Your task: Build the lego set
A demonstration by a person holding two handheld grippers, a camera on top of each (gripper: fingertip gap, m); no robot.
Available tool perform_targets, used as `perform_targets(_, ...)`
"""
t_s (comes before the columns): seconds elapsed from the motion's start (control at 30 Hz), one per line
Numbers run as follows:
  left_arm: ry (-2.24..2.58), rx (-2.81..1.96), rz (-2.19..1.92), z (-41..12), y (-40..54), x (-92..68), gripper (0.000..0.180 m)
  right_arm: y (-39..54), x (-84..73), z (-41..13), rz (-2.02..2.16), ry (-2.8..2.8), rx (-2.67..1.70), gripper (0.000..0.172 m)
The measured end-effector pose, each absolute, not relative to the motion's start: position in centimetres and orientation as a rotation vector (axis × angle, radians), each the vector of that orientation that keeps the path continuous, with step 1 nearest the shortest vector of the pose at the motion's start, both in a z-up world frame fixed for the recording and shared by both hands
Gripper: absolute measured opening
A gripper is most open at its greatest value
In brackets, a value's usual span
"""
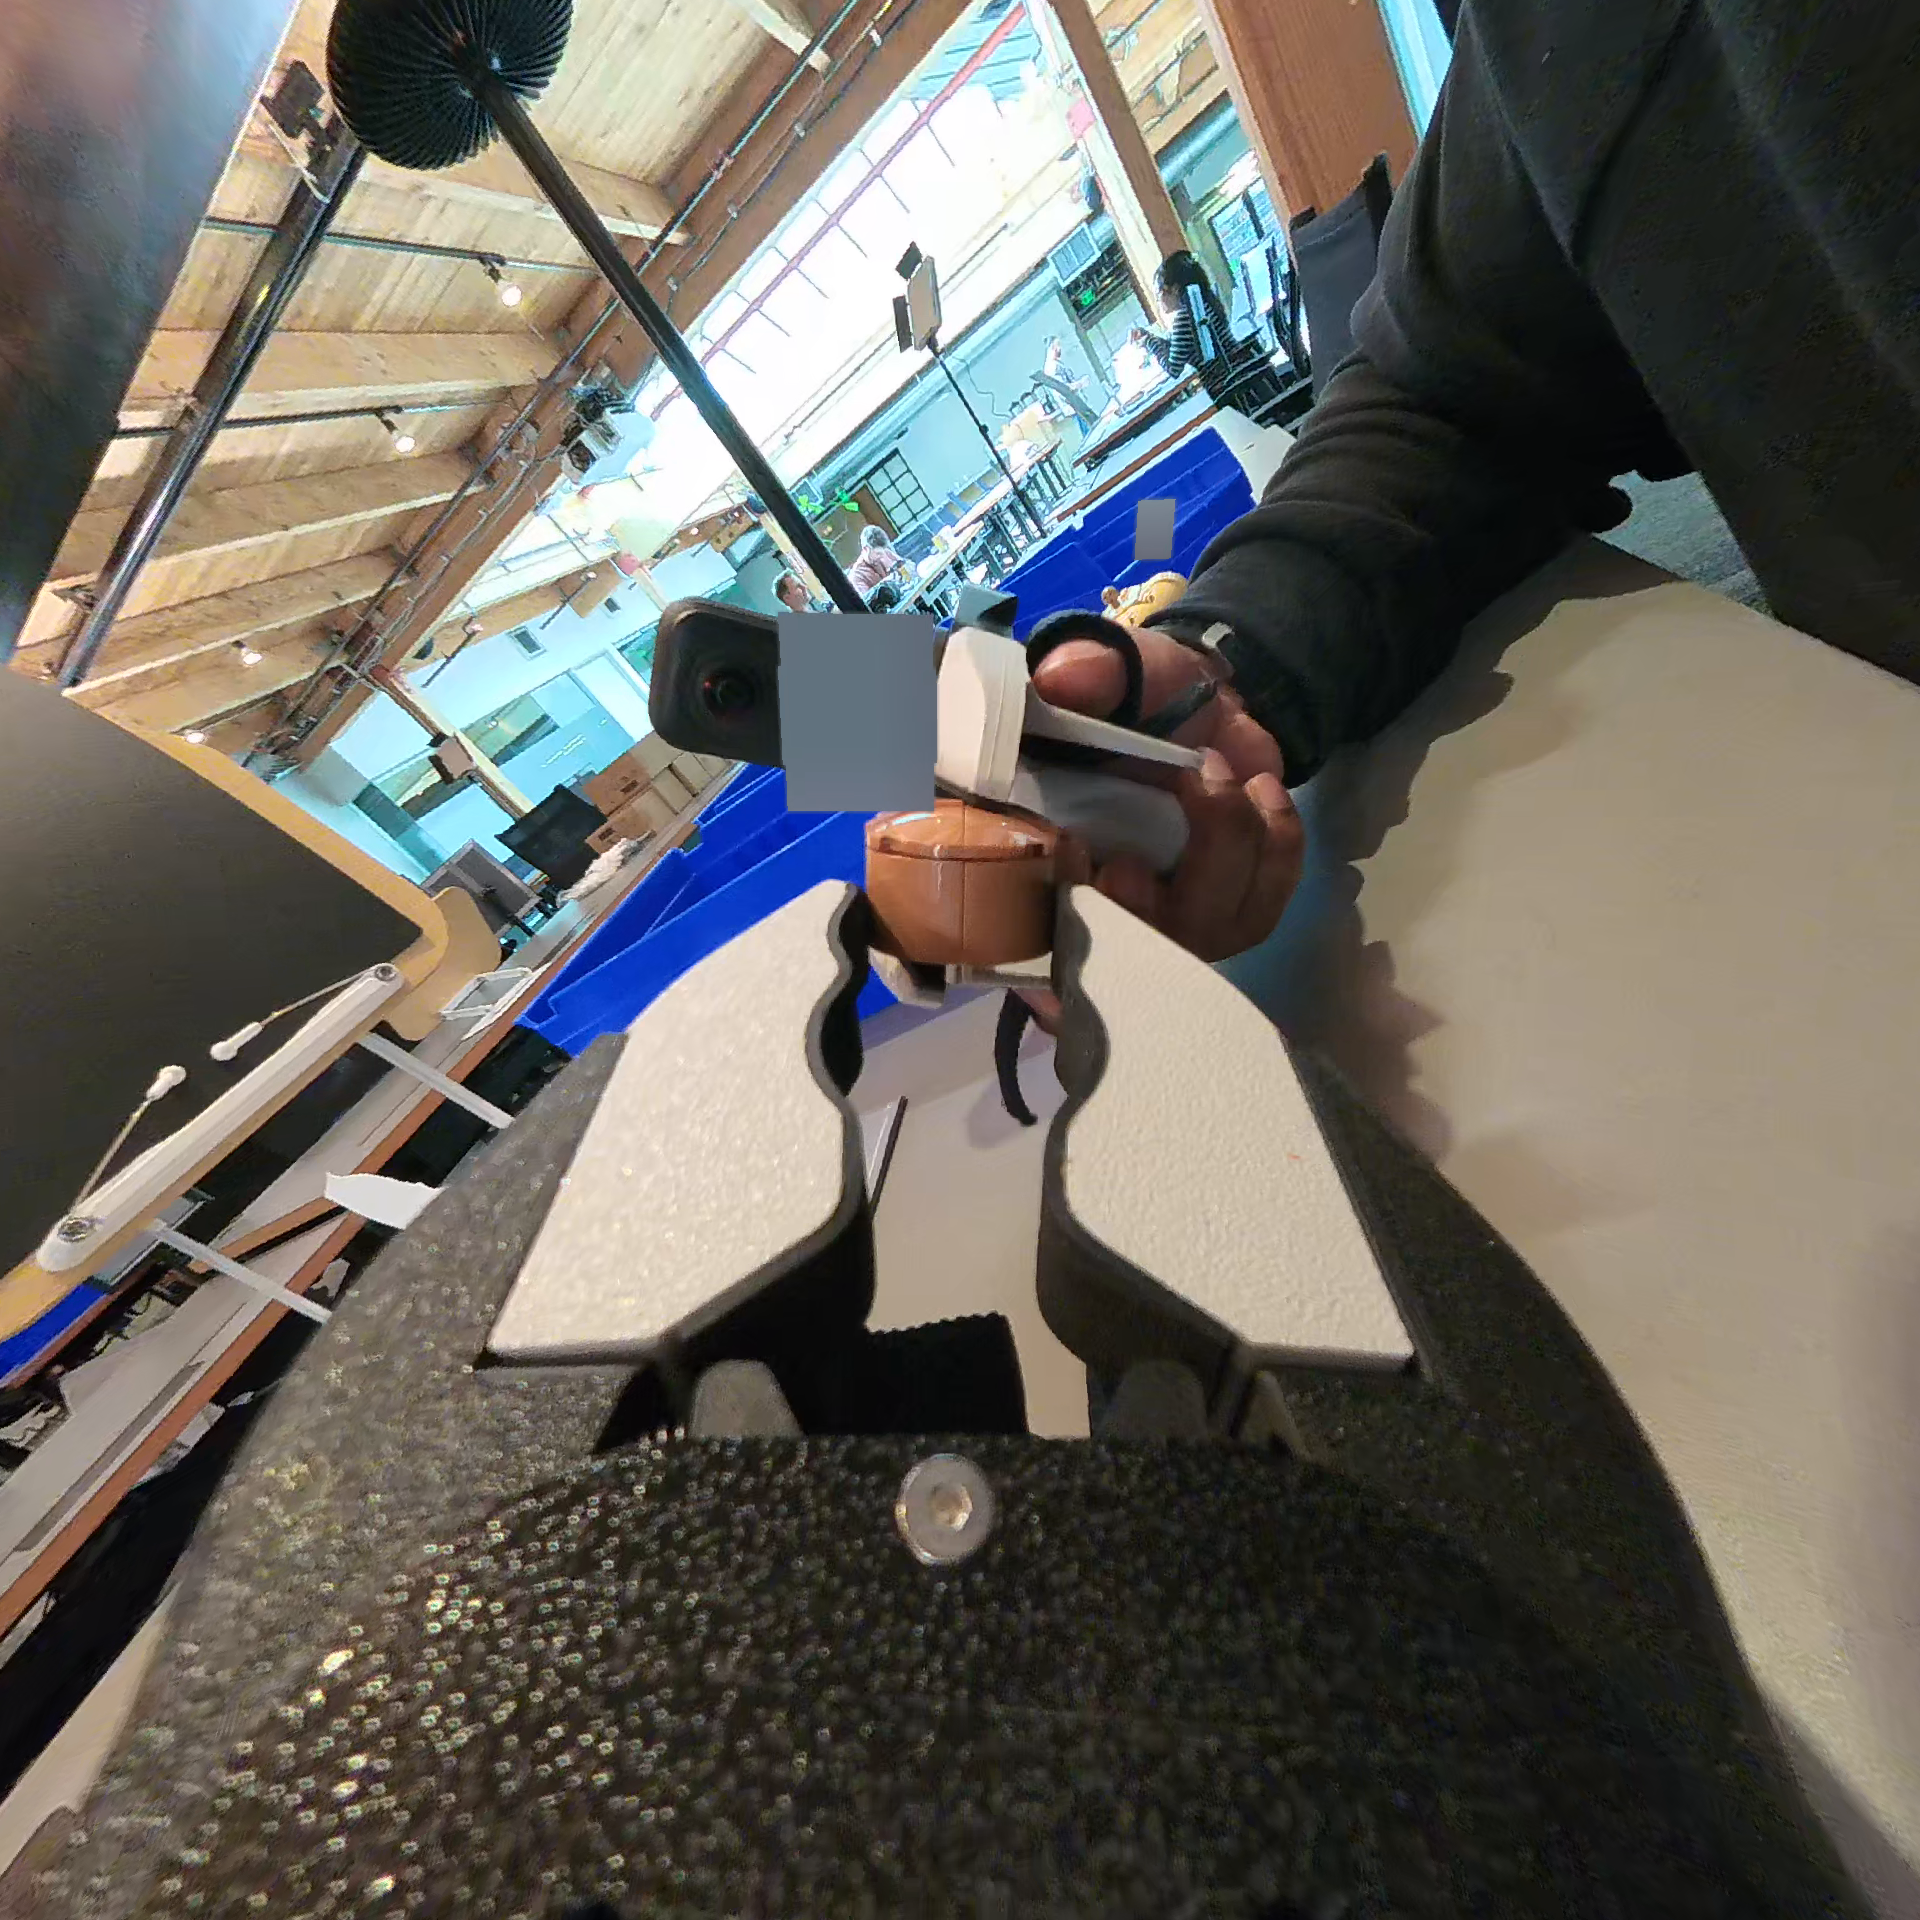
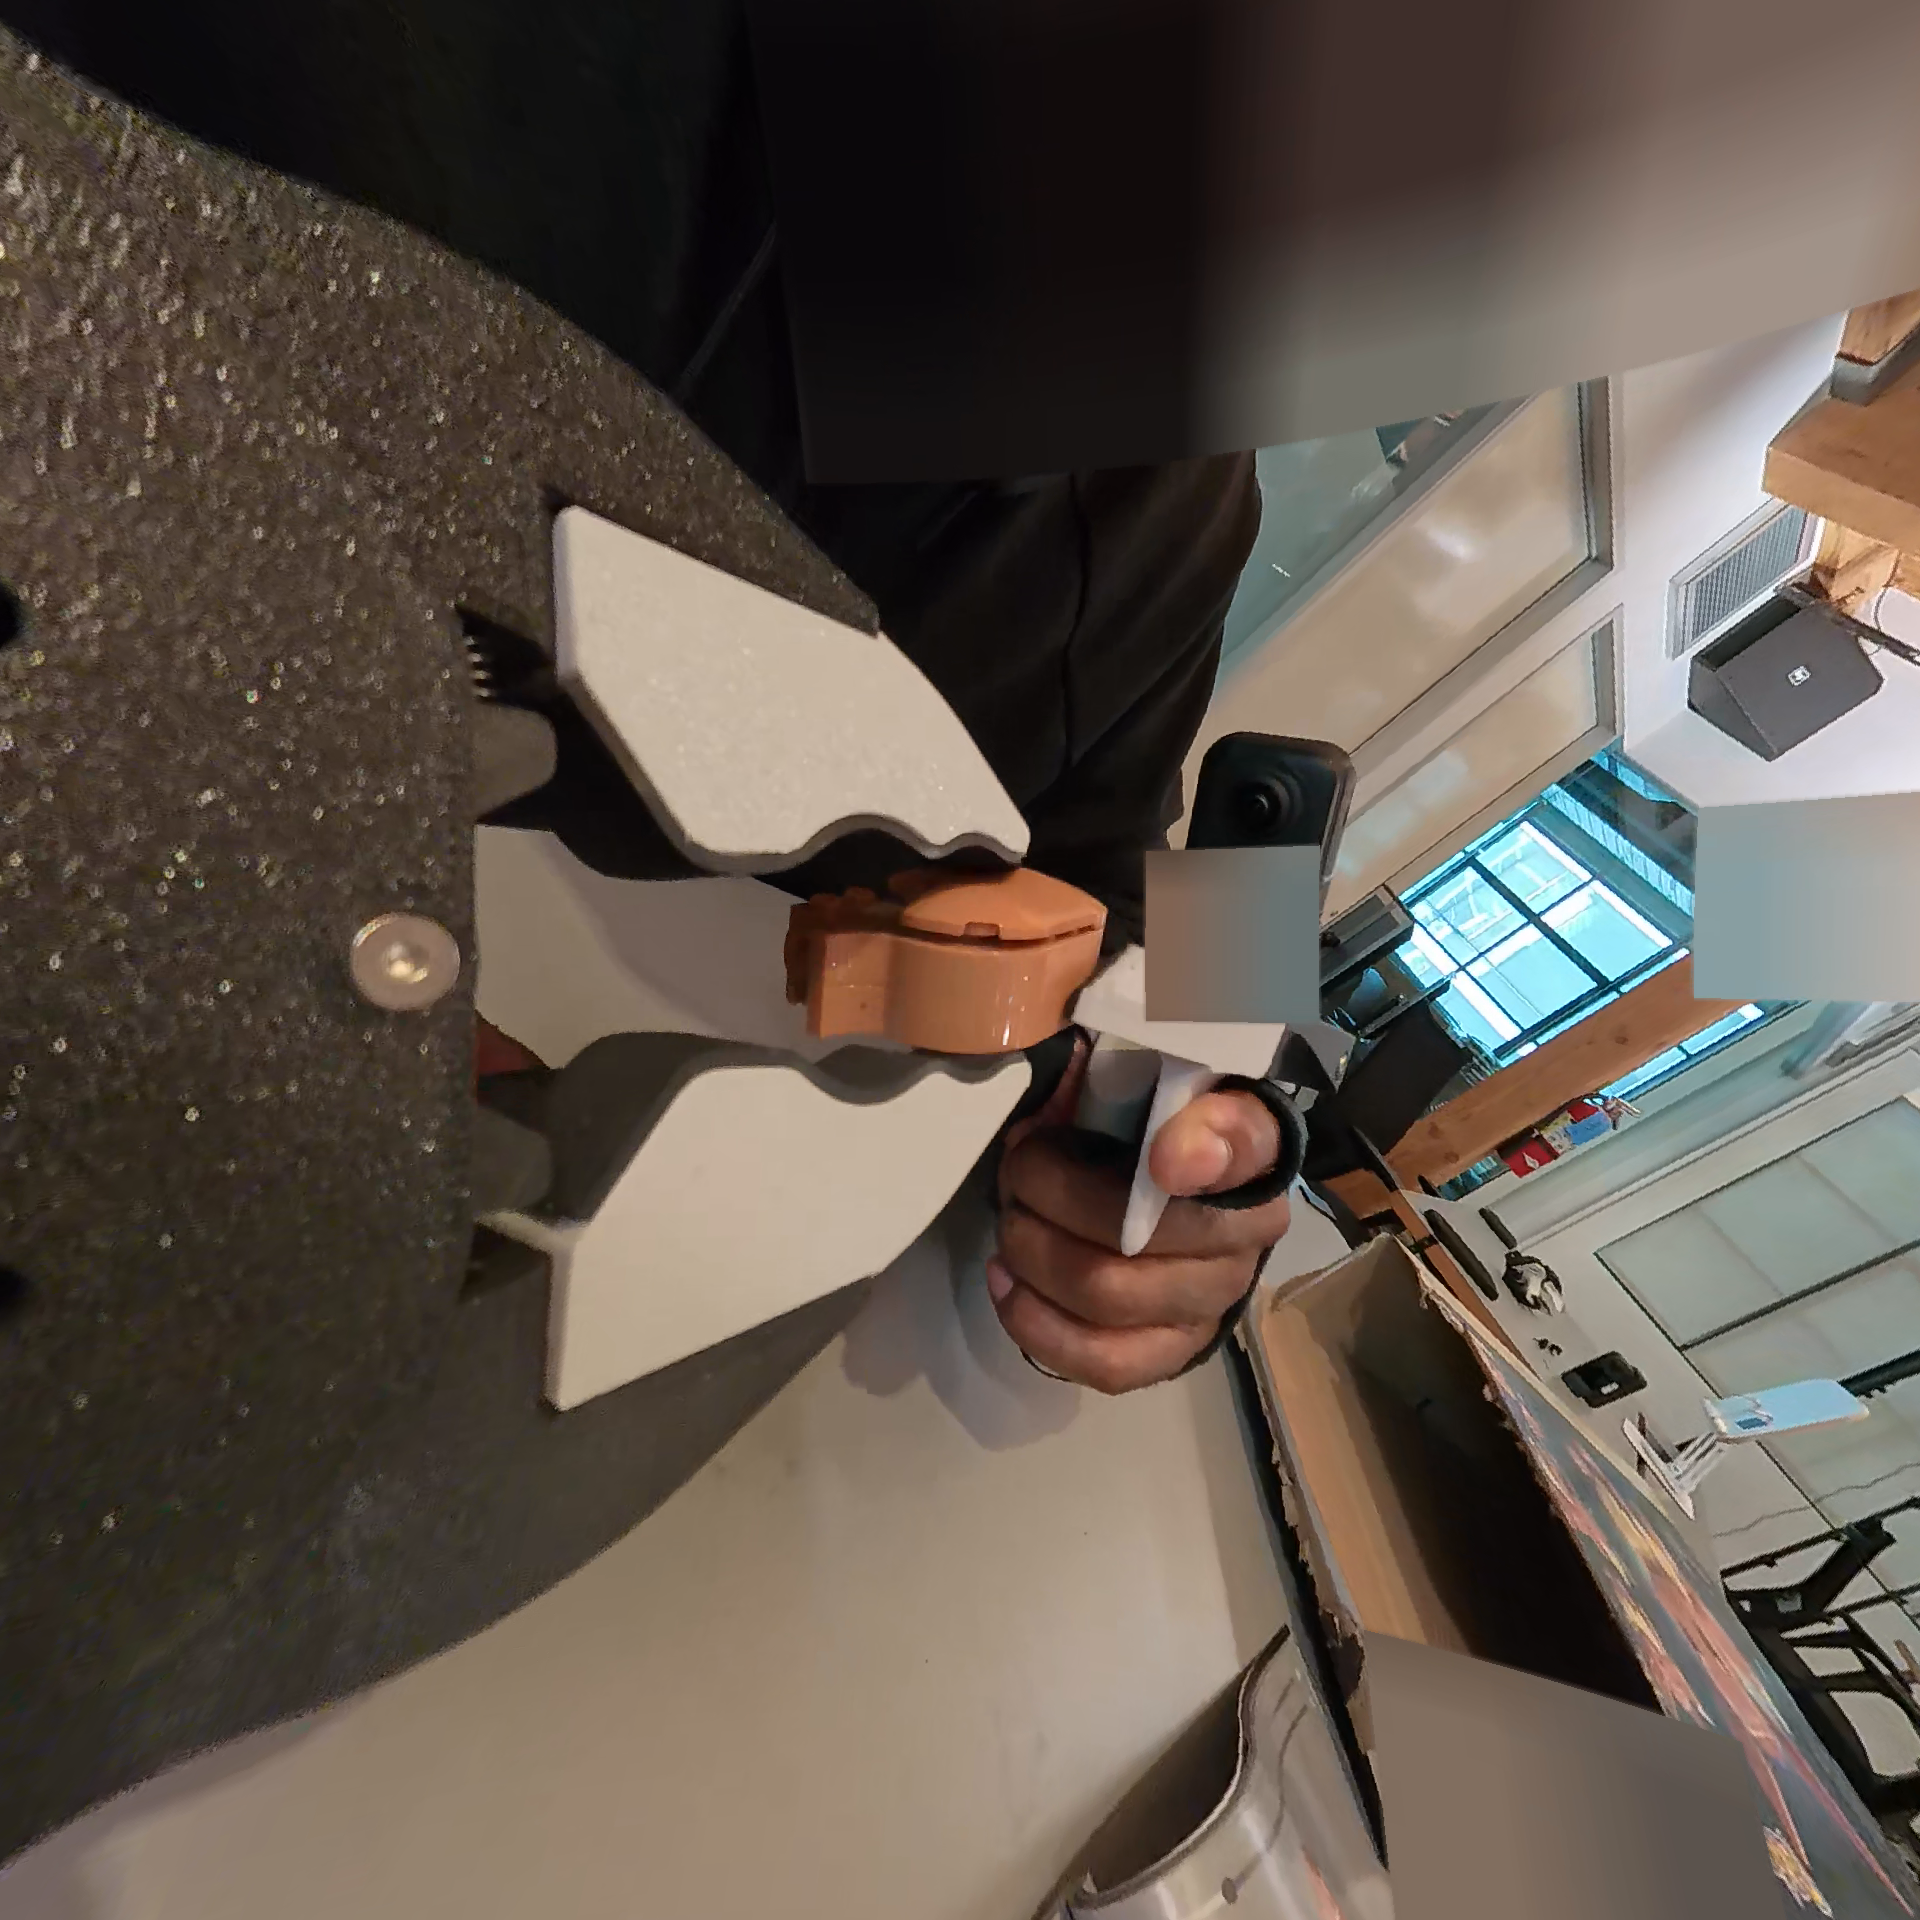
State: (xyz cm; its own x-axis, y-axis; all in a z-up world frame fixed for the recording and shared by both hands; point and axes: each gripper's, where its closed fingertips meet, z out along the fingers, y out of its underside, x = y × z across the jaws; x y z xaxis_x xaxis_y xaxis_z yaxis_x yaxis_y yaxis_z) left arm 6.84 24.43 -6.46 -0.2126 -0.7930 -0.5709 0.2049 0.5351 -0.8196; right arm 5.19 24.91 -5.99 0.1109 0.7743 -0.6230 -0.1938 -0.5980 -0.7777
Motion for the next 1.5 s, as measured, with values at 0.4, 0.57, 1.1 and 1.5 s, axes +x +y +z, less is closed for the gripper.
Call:
perform_targets(0.4,1.526,-0.662,-1.168,-6.4,25.4,6.9,0.035,25.6,6.7,-5.2,1.367,-0.628,-1.536,0.031)
perform_targets(0.57,1.384,-0.911,-1.647,-5.0,26.6,6.7,0.041,25.8,7.3,-4.8,1.086,-0.735,-1.453,0.031)
perform_targets(1.1,1.504,-0.963,-1.623,-6.2,25.1,7.1,0.023,25.9,6.4,-6.4,0.607,-0.956,-1.418,0.03)
perform_targets(1.5,1.525,-0.935,-1.567,-6.3,25.0,7.0,0.022,25.6,6.2,-6.5,0.609,-0.986,-1.416,0.029)
